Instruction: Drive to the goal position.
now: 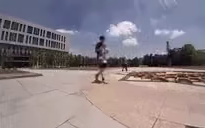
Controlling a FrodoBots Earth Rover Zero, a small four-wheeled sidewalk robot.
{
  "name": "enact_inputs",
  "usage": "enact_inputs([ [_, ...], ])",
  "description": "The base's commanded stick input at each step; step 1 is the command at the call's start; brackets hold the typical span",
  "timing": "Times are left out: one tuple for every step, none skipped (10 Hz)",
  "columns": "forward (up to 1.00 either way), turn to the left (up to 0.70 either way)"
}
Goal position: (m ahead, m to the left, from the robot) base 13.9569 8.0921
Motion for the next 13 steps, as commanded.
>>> enact_inputs([
  [0.50,0.50],
  [0.50,0.50],
  [0.50,0.50],
  [0.50,0.50],
  [0.50,0.50],
  [0.50,0.50],
  [0.50,0.50],
  [0.50,0.50],
  [0.50,0.17],
  [0.50,0.00],
  [0.50,0.00],
  [0.50,0.00],
  [0.50,0.00],
])
